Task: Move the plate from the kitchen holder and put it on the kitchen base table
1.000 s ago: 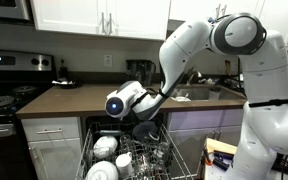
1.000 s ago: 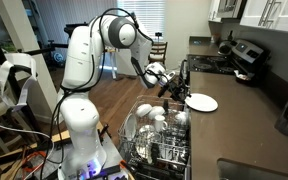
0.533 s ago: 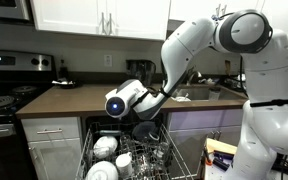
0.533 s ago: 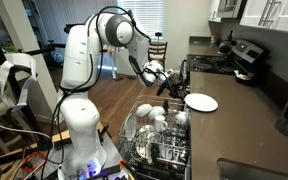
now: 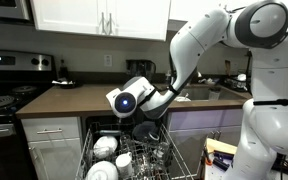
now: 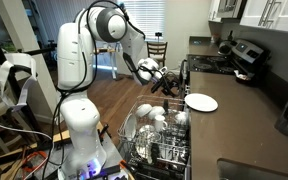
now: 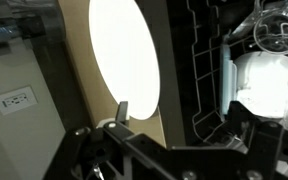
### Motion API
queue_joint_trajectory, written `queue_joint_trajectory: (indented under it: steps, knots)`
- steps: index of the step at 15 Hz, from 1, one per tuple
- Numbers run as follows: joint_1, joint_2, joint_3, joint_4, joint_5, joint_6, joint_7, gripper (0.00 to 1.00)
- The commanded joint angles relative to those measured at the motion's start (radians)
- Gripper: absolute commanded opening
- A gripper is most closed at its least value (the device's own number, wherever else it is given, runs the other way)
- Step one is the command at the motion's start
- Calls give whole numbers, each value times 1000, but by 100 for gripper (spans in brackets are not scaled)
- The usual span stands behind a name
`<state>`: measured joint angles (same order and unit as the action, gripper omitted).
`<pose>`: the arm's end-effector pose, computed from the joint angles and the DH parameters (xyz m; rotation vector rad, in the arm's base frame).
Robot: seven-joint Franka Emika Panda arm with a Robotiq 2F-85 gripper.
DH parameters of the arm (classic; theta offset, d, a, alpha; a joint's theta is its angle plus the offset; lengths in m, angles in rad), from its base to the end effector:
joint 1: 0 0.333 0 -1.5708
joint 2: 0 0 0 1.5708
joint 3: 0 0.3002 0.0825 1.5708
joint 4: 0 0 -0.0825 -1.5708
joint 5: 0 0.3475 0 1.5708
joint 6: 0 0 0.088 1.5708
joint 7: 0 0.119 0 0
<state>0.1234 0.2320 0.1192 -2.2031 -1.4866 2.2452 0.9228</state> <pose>0.5218 0.0898 0.2844 2.1300 0.4890 0.5210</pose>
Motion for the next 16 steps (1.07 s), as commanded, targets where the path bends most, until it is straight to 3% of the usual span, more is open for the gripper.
queue_joint_trajectory:
  steps: [1,9,16]
  knots:
    - [-12,-60,7,-65,-3,88,-52,100]
    - [-41,-75,-13,-92,113,241,-239,100]
    - [-46,-72,-40,-80,276,223,-414,100]
